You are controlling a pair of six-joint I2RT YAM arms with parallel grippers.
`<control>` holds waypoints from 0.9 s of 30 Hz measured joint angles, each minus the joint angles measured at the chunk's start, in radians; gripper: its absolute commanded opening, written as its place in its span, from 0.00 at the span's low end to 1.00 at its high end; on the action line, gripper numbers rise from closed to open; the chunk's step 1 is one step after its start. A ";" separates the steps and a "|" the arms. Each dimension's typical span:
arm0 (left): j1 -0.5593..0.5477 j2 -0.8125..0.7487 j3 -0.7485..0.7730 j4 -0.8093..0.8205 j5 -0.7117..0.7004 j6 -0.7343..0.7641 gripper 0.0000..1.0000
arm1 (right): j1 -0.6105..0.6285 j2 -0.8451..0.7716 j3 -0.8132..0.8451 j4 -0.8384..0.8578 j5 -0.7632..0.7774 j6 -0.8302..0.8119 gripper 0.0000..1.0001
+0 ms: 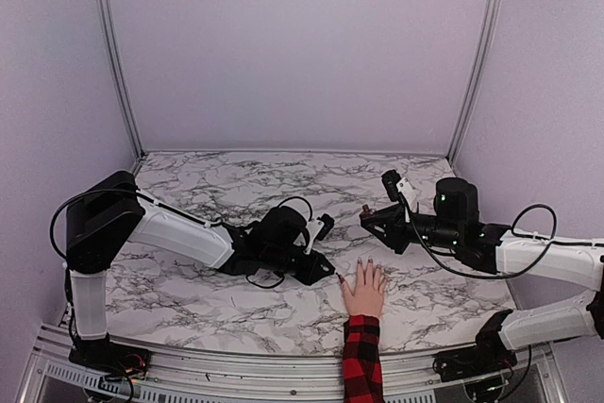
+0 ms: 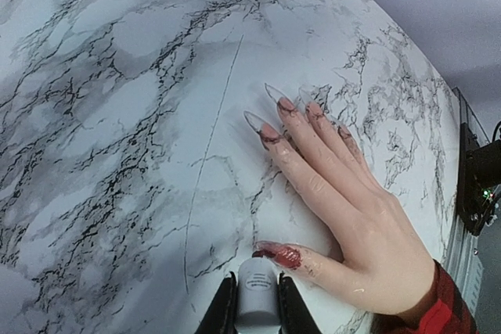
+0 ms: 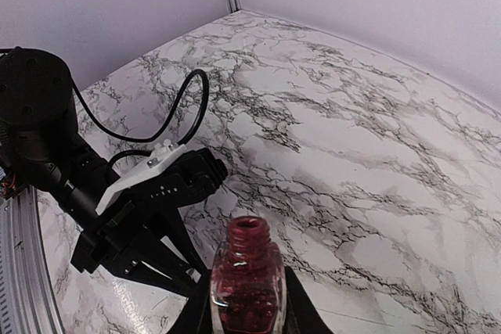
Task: Paint the nails
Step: Paint the nail with the hand.
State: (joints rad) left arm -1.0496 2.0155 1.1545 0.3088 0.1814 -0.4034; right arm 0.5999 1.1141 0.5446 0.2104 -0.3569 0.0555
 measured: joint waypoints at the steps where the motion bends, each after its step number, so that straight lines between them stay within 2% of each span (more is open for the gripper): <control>1: 0.001 0.000 0.000 0.000 0.000 0.000 0.00 | 0.000 0.000 0.000 0.000 0.000 0.000 0.00; 17: 0.016 -0.005 -0.003 0.012 0.000 -0.012 0.00 | 0.000 0.000 0.000 0.000 0.000 0.000 0.00; 27: 0.045 -0.141 -0.148 0.107 0.001 -0.033 0.00 | 0.000 -0.029 -0.004 0.010 -0.004 0.000 0.00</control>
State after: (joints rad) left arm -1.0042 1.8744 1.0065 0.4156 0.1822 -0.4362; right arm 0.5999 1.0855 0.5407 0.2203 -0.3611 0.0555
